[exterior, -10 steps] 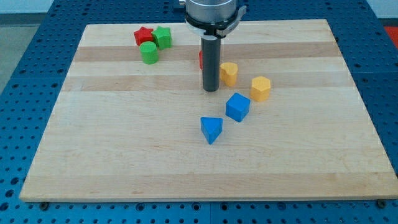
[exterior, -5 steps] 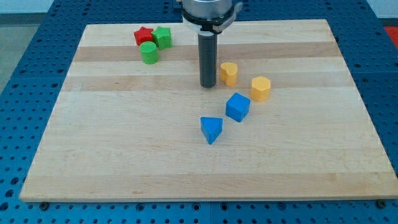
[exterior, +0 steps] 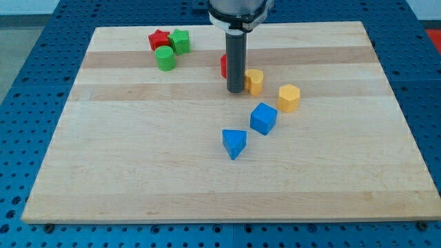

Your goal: Move the heart diagonal bottom right to the red circle

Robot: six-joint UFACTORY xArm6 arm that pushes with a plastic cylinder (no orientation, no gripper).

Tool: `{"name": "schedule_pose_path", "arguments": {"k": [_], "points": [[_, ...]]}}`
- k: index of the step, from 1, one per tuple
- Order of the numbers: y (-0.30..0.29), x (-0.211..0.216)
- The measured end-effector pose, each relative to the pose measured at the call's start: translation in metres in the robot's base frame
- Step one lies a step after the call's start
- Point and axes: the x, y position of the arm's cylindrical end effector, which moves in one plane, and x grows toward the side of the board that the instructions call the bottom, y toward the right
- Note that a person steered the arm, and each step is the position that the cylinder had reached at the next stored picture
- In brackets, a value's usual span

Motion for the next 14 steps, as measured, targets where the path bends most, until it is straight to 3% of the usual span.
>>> {"name": "schedule_pose_path", "arguments": {"k": [10,14], "points": [[0.022,-0.001],[-0.045,-0.003]]}}
